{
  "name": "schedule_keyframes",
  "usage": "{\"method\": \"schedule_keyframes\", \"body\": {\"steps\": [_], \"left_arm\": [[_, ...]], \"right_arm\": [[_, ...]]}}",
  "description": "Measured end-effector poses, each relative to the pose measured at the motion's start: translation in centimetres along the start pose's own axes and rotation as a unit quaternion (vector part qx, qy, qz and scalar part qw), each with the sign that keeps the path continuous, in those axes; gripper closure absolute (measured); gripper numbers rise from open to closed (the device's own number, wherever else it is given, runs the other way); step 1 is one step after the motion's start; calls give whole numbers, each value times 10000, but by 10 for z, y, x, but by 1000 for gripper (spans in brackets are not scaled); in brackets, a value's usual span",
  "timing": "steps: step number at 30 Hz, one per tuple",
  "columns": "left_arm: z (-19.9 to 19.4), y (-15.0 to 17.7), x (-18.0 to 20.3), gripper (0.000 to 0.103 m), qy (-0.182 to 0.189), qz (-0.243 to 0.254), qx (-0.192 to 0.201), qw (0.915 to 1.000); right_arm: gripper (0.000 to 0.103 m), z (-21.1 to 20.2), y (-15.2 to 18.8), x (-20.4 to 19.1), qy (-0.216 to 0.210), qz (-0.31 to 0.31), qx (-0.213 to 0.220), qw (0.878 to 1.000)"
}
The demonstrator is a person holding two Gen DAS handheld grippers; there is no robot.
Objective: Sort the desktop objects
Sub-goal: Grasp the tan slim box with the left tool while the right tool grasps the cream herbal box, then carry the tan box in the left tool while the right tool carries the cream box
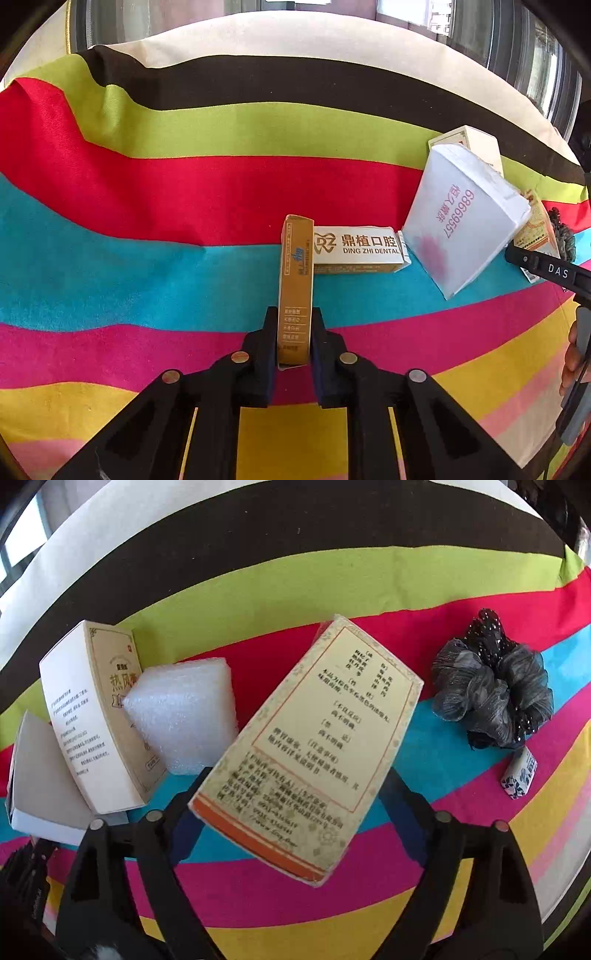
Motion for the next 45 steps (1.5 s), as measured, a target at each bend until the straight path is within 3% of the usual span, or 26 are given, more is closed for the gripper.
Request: {"method": "schedule_keyframes", "body": {"steps": [6, 13, 20, 24, 30, 45], "left_arm": [[-44, 57, 19, 88, 99, 162, -73, 9998], [-80, 124, 50, 88, 183, 116, -163, 9996], [-103, 172, 71, 88, 136, 30, -150, 9998], [-121, 189, 83, 88, 153, 42, -141, 9998], [-145, 217, 95, 88, 56, 136, -43, 9999], [-200, 283, 73, 88, -206, -399, 327, 9985]], "right_arm": [[45, -39, 50, 43, -818, -754, 121, 9937], [45, -87, 129, 82, -988, -1564, 324, 9822], [45, -134, 185, 108, -1298, -1544, 569, 9778], [46, -150, 185, 90, -1445, -1476, 665, 9762], [46, -175, 218, 98, -1548, -1482, 816, 9734], [46, -207, 291, 88, -1696, -1822, 918, 9642]]}}
Point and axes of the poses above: each gripper's, at about its wrist camera, not at the fingertips, and z roughly the way its jaws point, x to its right, y to its underside, the point moved 5 cm from there along z, roughly the way its jaws point, and after that the axes turned 6 degrees about y, right-handed, at the moved point
